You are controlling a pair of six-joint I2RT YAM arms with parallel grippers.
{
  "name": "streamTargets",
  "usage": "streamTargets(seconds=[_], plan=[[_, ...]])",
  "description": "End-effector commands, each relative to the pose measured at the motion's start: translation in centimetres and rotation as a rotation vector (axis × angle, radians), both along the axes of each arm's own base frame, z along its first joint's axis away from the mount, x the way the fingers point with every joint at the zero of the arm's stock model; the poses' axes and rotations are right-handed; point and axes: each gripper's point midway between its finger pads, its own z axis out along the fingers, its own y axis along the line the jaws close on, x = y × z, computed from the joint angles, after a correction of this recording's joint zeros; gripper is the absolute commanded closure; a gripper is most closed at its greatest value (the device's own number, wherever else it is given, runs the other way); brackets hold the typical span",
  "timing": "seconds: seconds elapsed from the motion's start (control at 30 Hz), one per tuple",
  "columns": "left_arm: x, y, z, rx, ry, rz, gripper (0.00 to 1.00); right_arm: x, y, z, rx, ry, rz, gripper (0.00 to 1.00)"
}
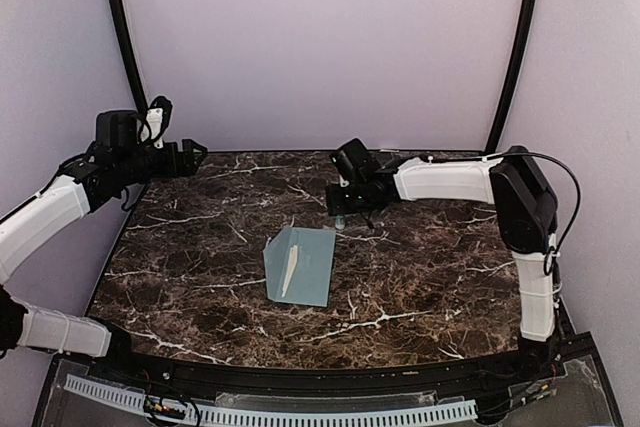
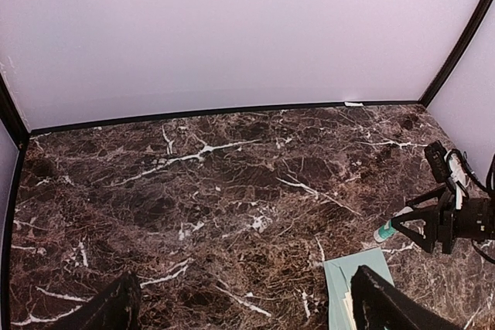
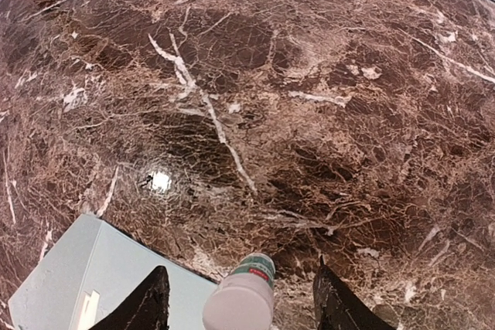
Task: Place the letter into the envelope and seal it
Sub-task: Pick up the solid glue from the center of the board.
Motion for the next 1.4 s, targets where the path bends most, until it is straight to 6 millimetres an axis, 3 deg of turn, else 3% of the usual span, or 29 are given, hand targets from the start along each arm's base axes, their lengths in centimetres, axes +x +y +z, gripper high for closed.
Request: streamTargets(seconds=[0.0,0.5,0.9,1.07,1.23,1.37], plan=[[-0.3,0.2,0.2,0.007,-0.010,0.000,0.07,1.3,0.6,0.0,0.026,-0.005,-0.006,0.41],[0.1,-0.1,-0.9,0.003,0.020,-0.009,0.07,2.0,1.1,-2.0,0.013,0.012,-0.004,0.63],[0.2,-0.1,-1.3,0.005,0.031,-0.008,0.07,2.0,0.8,-1.7,0.011,0.004,-0.012,0.76],[0.0,-0.4,-1.1,-0.005,0.018,-0.026,0.08,1.9,0.8,0.4,0.039,-0.033,0.000,0.79],[-1.0,-3.0,-0.4,-0.065,-0.014,-0.182,0.13,1.4,0.6,5.2,0.107,-0.099,0.033,0.79],[-2.4,-5.7,0.3,-0.102,-0.048,-0.328,0.14,0.0,0.5,9.2,0.193,-0.138,0.097,0.79]])
